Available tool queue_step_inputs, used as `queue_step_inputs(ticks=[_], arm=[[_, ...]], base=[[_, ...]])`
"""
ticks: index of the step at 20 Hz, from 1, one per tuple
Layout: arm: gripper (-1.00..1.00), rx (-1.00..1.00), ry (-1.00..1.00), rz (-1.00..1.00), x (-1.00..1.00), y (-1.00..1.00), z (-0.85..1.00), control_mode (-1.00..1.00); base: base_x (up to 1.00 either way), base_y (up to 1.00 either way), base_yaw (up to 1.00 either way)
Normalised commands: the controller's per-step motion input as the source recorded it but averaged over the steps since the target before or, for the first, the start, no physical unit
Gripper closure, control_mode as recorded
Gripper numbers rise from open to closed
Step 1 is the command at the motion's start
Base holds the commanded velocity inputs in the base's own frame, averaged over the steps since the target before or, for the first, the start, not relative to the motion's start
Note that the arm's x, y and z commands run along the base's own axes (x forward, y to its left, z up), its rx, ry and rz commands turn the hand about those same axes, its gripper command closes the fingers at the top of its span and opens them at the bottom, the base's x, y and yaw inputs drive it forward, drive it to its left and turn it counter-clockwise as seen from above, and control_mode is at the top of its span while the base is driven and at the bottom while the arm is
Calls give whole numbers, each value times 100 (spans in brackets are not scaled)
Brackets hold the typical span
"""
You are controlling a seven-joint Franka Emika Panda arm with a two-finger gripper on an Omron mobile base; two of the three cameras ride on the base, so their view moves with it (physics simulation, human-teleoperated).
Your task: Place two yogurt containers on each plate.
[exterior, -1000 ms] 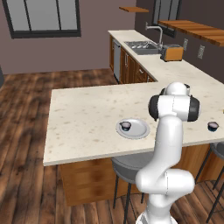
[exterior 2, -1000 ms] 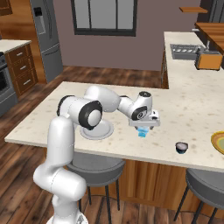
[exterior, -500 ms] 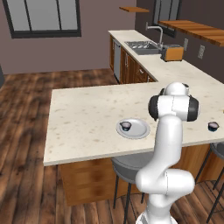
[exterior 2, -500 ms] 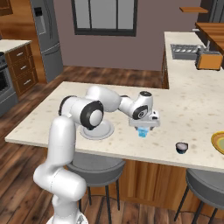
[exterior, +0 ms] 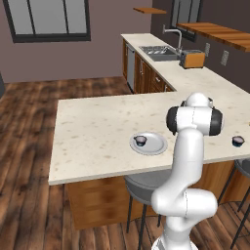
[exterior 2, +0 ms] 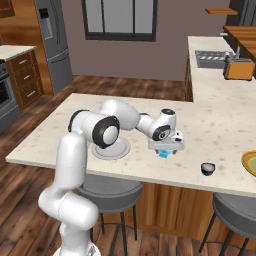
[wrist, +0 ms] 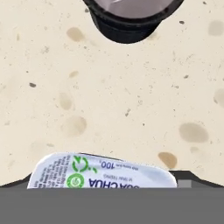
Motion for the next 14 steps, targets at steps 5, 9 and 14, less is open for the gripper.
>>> queue_step_inputs(ticks=[5, 9, 14], arm=[[-100, 2, 0, 0, 3, 0, -11, -100], [100, 3, 1, 0, 2, 0, -2, -100], [100, 5, 1, 0, -22, 3, 10, -100]], base=[[0, 0, 0], [0, 0, 0], [0, 0, 0]])
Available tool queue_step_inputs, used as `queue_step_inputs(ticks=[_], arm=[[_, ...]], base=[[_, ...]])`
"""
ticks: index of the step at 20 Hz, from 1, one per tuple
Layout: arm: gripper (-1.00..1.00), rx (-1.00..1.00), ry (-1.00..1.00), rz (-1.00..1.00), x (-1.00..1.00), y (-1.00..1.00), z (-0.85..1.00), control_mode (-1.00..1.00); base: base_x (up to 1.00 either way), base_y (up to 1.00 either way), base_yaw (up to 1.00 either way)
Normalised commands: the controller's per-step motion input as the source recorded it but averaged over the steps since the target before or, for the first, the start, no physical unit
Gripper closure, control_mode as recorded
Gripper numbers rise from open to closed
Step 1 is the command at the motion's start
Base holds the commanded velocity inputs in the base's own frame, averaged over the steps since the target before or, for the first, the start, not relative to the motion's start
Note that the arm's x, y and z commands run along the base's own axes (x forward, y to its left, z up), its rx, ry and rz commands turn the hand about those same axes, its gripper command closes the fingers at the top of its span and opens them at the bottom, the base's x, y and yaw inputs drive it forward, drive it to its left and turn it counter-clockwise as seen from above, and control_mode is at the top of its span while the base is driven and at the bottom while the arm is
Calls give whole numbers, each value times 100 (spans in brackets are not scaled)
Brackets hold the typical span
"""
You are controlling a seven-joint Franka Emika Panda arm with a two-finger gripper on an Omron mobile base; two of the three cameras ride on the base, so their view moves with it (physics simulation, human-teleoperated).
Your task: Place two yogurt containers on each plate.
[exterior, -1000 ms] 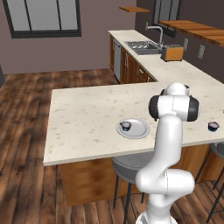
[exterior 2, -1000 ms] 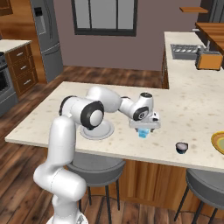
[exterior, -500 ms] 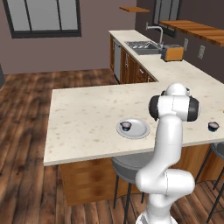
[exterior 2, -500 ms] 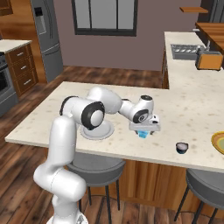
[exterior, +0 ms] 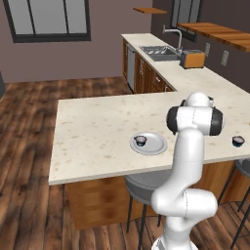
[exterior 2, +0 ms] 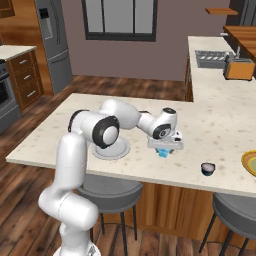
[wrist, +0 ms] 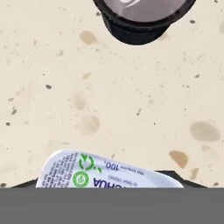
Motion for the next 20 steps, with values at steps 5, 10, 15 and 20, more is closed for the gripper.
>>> queue_step_inputs(ticks=[5, 10, 15, 20], arm=[[100, 5, 0, 0, -59, 74, 22, -100], [100, 0, -6, 0, -22, 100, 5, -100], [100, 0, -10, 0, 2, 96, 9, -100], [100, 0, -1, 0, 23, 68, 20, -100]], base=[[0, 0, 0], [0, 0, 0], [0, 0, 0], [0, 0, 0]])
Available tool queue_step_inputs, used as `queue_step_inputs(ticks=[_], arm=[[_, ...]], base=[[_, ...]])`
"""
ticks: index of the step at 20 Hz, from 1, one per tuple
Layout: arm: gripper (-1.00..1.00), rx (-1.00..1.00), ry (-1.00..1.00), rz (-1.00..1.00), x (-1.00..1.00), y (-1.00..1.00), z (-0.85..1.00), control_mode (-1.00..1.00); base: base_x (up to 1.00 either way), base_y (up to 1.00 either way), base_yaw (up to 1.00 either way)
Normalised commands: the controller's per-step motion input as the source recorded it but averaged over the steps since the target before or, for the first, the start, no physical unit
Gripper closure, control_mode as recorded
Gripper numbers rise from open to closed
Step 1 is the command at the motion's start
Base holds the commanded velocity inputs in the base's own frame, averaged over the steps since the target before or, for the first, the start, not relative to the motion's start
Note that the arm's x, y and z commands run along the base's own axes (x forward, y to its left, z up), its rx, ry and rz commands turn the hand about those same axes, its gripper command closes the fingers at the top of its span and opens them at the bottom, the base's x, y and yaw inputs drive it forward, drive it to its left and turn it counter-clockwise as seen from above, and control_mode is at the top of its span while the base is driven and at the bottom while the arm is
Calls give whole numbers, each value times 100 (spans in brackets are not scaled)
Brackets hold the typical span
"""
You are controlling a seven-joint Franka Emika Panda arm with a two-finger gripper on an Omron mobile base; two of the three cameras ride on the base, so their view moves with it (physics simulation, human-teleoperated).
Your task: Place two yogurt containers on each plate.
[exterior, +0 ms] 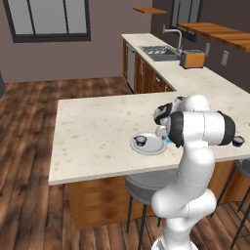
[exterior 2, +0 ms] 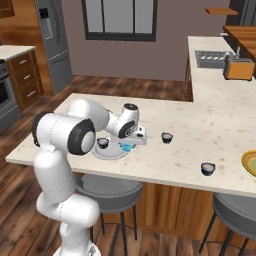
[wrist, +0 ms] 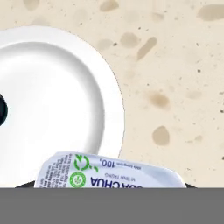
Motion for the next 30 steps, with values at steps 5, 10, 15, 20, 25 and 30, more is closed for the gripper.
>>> queue_step_inputs(ticks=[5, 10, 15, 20, 25, 30], arm=[[100, 3, 0, 0, 30, 38, -3, -100], [100, 5, 0, 0, 23, 20, -9, -100], [100, 2, 0, -1, 12, 22, -12, -100], [100, 0, 1, -4, 2, 3, -17, -100], [100, 0, 3, -5, 0, 0, -13, -100], [-100, 0, 8, -3, 1, 0, -11, -100]], base=[[0, 0, 0], [0, 0, 0], [0, 0, 0], [0, 0, 0], [0, 0, 0], [0, 0, 0]])
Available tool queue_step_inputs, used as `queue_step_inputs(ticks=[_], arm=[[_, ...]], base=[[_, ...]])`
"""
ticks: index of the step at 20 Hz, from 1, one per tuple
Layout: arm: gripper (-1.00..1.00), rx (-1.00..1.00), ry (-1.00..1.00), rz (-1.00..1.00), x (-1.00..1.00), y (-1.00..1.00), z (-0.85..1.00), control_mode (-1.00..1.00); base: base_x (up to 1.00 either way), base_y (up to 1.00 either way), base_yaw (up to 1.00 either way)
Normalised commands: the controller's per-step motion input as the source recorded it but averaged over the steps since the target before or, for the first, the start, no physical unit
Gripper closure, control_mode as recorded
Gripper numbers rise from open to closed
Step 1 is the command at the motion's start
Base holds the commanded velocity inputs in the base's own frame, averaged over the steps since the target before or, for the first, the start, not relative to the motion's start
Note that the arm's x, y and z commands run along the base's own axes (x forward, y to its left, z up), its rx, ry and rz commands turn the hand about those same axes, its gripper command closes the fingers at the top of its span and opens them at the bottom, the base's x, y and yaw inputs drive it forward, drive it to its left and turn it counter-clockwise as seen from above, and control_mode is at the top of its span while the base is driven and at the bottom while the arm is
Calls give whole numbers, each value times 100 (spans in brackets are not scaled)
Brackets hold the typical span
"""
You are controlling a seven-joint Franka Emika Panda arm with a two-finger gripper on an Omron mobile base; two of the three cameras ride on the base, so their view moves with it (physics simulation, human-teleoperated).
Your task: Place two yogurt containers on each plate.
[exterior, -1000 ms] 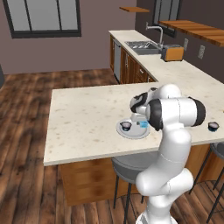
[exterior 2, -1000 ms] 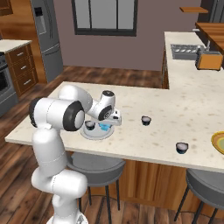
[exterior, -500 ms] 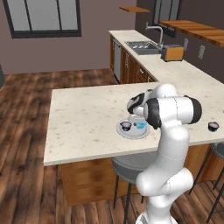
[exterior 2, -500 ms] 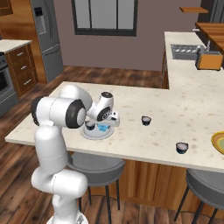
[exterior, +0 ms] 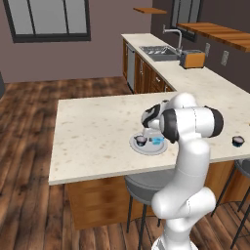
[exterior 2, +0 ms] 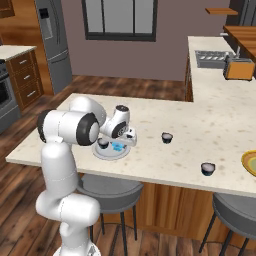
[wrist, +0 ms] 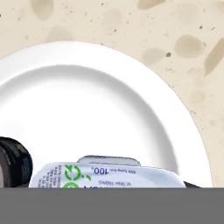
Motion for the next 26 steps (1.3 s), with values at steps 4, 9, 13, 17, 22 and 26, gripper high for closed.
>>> queue_step_inputs(ticks=[4, 9, 13, 17, 22, 26], arm=[[-100, 0, 1, -1, 2, 0, 0, -100], [-100, 0, 0, 0, 0, 0, 5, -100], [-100, 0, 0, 0, 0, 0, 0, -100], [-100, 0, -1, 0, 0, 0, 19, -100], [-100, 0, -1, 0, 0, 8, 43, -100], [-100, 2, 0, 0, -2, 7, 43, -100]], base=[[0, 0, 0], [0, 0, 0], [0, 0, 0], [0, 0, 0], [0, 0, 0], [0, 0, 0]])
